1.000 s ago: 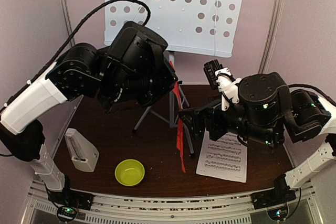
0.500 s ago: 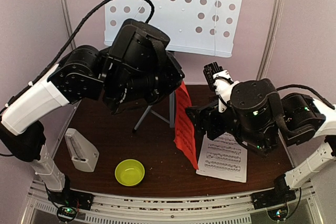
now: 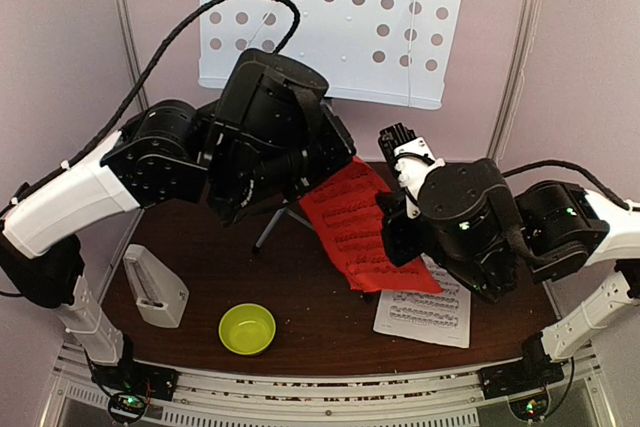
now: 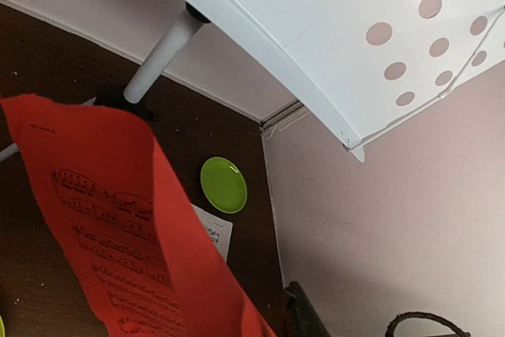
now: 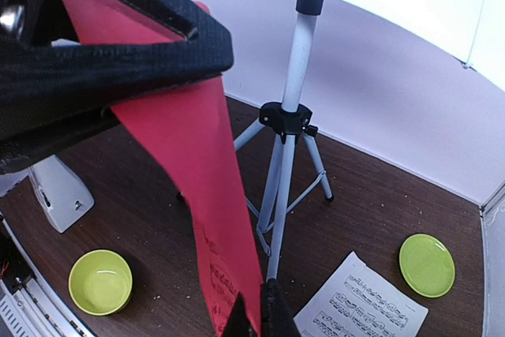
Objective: Set up the instrument practice props
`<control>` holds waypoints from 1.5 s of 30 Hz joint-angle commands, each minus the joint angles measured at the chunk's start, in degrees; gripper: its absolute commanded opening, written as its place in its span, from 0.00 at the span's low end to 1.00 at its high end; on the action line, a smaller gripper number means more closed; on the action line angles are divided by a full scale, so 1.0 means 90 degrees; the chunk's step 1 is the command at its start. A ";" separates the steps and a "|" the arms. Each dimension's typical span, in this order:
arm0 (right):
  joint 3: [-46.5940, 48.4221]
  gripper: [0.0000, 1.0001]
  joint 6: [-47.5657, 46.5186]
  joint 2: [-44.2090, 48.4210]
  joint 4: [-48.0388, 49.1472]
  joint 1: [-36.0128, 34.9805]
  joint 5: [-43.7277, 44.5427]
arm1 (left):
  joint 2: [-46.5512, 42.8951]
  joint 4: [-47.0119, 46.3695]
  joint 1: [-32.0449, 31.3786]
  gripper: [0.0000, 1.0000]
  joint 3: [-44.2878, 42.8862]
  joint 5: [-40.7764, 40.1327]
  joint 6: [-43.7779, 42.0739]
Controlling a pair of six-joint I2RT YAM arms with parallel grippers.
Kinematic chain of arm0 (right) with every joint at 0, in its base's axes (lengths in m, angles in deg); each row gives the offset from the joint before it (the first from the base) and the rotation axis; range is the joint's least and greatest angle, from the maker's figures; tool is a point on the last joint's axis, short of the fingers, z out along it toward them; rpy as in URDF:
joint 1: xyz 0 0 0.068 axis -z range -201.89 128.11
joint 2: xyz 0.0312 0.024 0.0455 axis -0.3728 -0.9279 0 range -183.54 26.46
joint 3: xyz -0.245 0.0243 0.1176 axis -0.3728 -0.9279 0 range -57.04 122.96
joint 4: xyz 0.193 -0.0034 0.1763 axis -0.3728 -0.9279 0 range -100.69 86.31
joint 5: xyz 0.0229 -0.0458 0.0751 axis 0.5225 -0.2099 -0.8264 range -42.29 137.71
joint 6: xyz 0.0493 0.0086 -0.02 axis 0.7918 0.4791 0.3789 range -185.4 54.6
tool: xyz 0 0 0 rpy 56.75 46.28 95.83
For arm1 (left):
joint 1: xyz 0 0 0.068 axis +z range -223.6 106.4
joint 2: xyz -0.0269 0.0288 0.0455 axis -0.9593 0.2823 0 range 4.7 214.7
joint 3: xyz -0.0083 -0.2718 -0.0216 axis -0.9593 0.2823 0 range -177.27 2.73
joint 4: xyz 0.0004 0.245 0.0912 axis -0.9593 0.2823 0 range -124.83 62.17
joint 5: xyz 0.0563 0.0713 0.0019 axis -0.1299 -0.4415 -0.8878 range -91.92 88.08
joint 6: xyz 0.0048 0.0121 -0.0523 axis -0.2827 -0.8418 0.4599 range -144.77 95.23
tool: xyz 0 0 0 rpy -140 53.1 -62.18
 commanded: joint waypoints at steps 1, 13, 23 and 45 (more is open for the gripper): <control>-0.0021 0.00 -0.0040 0.0437 0.0205 -0.0008 -0.0012 | -0.0503 -0.0915 -0.0010 0.26 0.0552 -0.0374 -0.0717; -0.2467 0.00 0.0532 0.3080 0.2215 0.0708 -0.1861 | -0.2834 -0.4384 0.0107 0.98 0.4200 -0.0128 -0.2917; -0.3419 0.00 0.1143 0.4164 0.3070 0.1532 -0.3449 | -0.3675 -0.4102 0.0626 0.98 0.5197 0.1483 -0.3802; -0.2438 0.00 0.1025 0.3427 0.3807 0.1979 -0.6214 | -0.4253 -0.5573 0.1309 0.98 0.6607 0.4060 -0.5291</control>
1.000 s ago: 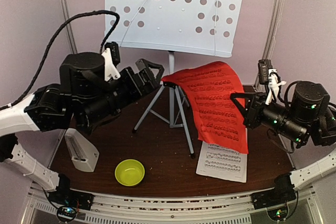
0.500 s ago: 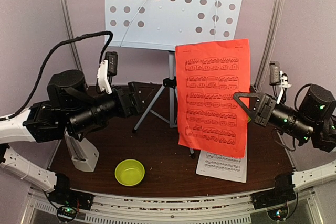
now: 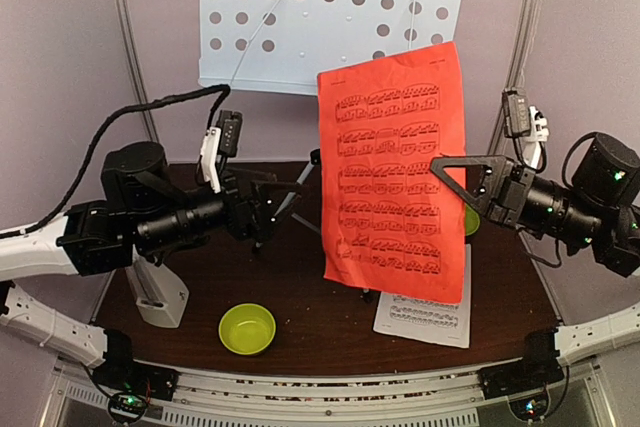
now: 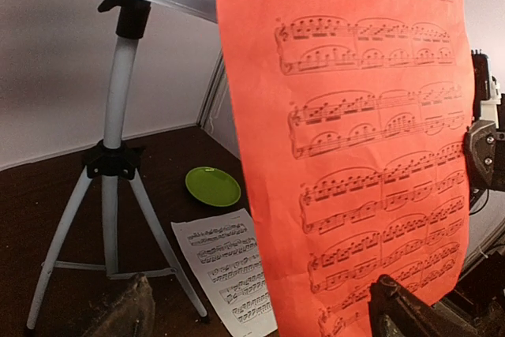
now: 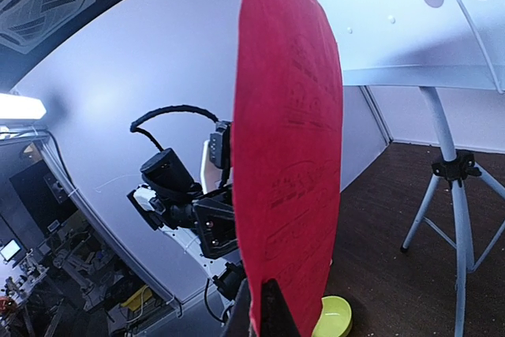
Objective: Set up the instrument practice props
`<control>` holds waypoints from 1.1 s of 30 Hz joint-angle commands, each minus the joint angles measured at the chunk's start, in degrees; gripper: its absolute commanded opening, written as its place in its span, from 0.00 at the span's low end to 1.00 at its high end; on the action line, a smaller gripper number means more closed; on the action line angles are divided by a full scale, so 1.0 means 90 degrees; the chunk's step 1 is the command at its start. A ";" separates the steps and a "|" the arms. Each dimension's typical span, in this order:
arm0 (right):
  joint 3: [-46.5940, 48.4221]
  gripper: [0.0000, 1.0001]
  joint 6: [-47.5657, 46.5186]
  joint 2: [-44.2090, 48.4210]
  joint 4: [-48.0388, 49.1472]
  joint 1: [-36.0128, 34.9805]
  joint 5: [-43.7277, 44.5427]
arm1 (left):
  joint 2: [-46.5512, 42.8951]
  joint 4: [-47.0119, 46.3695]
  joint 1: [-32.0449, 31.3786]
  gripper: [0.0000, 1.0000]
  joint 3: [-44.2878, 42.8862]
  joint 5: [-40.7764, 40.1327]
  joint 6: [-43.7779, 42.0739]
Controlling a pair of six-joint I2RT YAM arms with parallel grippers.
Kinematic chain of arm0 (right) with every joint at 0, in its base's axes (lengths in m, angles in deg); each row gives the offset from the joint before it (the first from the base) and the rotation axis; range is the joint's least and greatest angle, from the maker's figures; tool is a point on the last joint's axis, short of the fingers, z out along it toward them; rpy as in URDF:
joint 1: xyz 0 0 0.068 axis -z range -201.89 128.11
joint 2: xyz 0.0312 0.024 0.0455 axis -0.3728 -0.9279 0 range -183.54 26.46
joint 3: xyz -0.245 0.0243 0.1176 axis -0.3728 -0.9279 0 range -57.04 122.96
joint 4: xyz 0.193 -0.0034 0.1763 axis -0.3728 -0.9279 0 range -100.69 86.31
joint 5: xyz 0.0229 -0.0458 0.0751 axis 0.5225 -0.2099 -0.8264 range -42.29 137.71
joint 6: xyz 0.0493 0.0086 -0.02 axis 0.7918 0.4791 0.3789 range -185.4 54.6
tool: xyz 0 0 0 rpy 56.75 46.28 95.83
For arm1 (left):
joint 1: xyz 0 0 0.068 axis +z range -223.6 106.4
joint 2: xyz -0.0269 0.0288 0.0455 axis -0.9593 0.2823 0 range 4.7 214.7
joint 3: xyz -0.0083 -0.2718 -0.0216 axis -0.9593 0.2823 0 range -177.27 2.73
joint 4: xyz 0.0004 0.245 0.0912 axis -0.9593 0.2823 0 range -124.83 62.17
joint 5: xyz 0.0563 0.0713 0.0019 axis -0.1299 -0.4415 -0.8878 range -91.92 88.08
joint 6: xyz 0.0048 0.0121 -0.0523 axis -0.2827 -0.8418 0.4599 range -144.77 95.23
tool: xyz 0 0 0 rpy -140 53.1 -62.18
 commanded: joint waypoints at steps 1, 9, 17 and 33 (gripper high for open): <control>0.0217 0.00 -0.0010 0.0005 0.0218 0.0053 -0.0602 | -0.0251 -0.0597 0.0153 0.98 0.0097 0.0692 -0.0080; 0.0644 0.00 -0.0077 -0.0329 0.0310 0.0068 -0.1061 | 0.0186 -0.0750 0.0181 0.87 -0.0346 0.1355 -0.0317; 0.0792 0.00 -0.0019 -0.0386 0.0284 0.0173 -0.1377 | 0.0245 -0.1537 0.0182 0.69 -0.0315 0.1614 -0.0216; 0.0779 0.01 0.0011 -0.0508 -0.0296 0.0303 -0.1417 | 0.0367 -0.1875 0.0279 0.00 -0.0570 0.1979 -0.0235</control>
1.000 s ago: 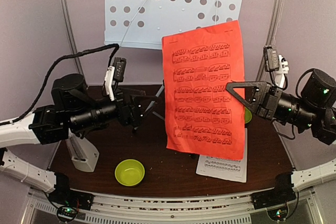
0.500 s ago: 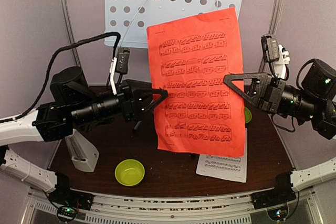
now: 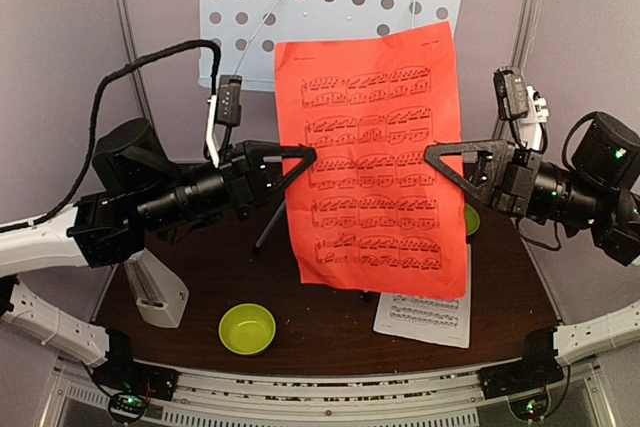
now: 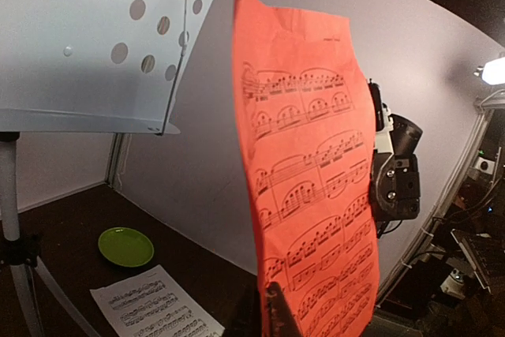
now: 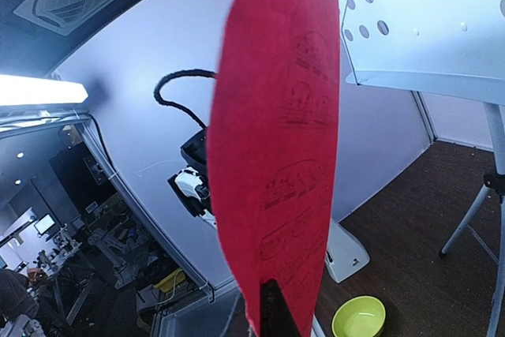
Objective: Set up the instrument practice props
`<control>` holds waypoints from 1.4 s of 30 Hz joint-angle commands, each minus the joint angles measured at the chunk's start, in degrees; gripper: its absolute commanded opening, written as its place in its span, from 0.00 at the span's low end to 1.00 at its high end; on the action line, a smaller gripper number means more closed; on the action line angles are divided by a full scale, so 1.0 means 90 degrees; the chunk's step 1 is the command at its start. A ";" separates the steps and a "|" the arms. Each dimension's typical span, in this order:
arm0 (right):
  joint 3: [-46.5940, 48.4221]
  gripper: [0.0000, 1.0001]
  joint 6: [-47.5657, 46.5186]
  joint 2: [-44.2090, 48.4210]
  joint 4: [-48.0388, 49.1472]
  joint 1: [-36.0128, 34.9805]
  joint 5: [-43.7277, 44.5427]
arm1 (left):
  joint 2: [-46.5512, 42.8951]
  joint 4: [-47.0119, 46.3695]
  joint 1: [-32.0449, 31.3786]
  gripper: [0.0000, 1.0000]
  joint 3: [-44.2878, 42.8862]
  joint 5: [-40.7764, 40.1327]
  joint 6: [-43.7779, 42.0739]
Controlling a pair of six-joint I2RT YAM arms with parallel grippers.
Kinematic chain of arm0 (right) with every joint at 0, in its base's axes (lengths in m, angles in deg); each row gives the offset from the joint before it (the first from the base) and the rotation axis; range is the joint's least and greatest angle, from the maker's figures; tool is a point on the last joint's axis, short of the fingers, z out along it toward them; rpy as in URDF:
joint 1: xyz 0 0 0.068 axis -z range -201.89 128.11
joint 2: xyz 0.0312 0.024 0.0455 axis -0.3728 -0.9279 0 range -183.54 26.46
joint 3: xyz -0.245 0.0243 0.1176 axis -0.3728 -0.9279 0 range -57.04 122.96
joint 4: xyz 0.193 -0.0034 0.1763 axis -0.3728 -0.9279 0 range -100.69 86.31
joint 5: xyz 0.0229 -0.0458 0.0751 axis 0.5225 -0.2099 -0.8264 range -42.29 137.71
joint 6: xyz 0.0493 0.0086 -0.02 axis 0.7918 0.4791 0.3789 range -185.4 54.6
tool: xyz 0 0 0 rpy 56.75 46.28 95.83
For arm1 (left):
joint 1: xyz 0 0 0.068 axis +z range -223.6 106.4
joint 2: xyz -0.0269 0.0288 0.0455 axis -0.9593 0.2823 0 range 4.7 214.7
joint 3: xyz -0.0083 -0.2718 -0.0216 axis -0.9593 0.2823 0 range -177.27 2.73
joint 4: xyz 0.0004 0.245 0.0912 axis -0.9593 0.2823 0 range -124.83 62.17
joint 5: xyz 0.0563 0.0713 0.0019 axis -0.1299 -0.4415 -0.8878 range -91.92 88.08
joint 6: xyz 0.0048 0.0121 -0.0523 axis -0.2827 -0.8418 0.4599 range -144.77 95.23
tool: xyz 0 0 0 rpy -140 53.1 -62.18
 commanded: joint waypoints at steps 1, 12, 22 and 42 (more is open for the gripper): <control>0.0241 0.04 -0.0149 -0.0106 -0.0584 0.0047 -0.0013 | -0.0039 -0.0132 0.0027 0.00 -0.0281 0.0195 -0.0203; 0.0863 0.28 -0.0631 -0.0142 -0.1864 0.0100 0.0659 | -0.0181 0.1004 0.0046 0.00 -0.0625 0.0439 -0.0875; 0.1380 0.08 -0.0942 -0.0557 -0.2445 0.0110 0.0920 | 0.0170 0.1478 0.0056 0.00 -0.1254 0.0841 -0.1011; 0.3358 0.00 -0.1651 -0.1071 -0.3172 0.0596 0.1404 | 0.0345 0.3026 0.0046 0.48 -0.3012 -0.2884 -0.3037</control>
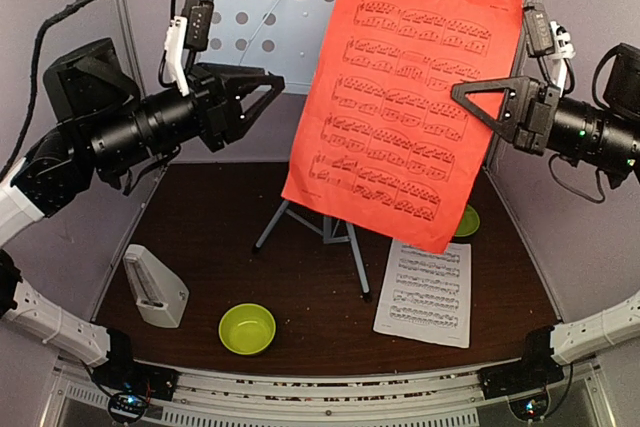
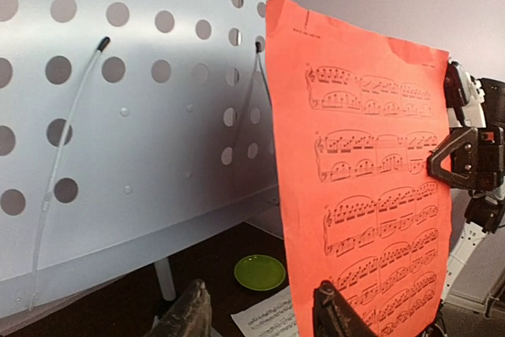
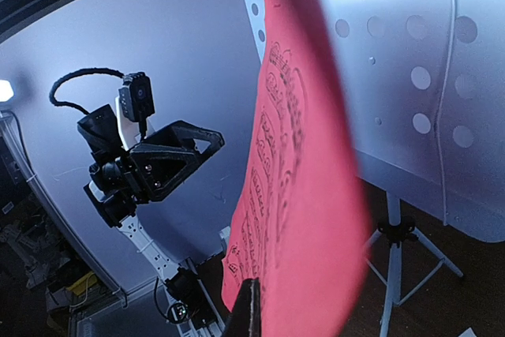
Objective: Set up the instrument practice props
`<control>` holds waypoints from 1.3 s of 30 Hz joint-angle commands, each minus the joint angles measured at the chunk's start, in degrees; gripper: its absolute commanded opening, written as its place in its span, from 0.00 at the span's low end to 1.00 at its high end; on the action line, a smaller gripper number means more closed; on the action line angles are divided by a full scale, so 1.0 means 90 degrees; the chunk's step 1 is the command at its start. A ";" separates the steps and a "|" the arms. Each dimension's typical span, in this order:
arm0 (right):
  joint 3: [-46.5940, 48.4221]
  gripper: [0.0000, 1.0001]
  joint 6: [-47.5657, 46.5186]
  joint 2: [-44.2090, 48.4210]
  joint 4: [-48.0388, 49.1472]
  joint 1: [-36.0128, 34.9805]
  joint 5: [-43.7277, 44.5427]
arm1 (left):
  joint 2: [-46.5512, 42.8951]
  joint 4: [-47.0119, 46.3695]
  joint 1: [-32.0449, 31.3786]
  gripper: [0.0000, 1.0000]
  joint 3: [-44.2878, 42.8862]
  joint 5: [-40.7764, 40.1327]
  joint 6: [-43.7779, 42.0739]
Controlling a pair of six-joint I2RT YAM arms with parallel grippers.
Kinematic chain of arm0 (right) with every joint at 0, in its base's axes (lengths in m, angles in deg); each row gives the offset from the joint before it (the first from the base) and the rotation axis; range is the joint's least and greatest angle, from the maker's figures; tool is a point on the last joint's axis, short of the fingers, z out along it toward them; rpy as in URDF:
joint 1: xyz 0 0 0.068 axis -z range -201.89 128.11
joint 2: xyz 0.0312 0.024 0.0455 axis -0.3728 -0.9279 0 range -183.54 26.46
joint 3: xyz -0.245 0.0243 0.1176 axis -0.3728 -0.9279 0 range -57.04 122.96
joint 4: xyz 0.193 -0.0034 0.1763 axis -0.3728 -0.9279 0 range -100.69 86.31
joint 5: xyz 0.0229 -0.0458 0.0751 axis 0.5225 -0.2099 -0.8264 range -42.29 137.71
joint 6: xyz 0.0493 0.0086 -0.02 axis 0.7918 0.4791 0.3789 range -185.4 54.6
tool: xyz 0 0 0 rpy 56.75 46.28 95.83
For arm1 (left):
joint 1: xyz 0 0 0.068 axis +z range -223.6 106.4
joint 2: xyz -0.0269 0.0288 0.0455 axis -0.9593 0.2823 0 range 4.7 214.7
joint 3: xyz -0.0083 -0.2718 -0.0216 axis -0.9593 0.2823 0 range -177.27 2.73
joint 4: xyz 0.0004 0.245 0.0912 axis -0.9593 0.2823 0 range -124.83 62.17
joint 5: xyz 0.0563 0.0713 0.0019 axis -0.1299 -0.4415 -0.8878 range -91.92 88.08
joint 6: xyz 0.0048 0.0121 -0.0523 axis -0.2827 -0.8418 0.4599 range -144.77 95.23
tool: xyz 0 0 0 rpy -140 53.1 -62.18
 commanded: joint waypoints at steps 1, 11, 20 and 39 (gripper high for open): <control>0.0583 0.00 -0.0204 -0.0189 -0.0317 0.0289 0.0212 | 0.0051 0.0002 0.0027 0.49 -0.0316 -0.1243 -0.1014; 0.1346 0.00 -0.0488 -0.0480 -0.0260 0.1163 -0.0125 | 0.1007 0.0150 0.0038 0.58 -0.1745 -0.3024 -0.2944; 0.1629 0.00 -0.0906 -0.0818 0.0170 0.1380 -0.0462 | 0.1980 0.0522 0.0056 0.58 -0.3014 -0.3719 -0.4010; 0.2478 0.00 -0.1088 -0.1607 0.0104 0.1382 -0.0386 | 0.2592 0.1161 0.0720 0.45 -0.4015 -0.4356 -0.4240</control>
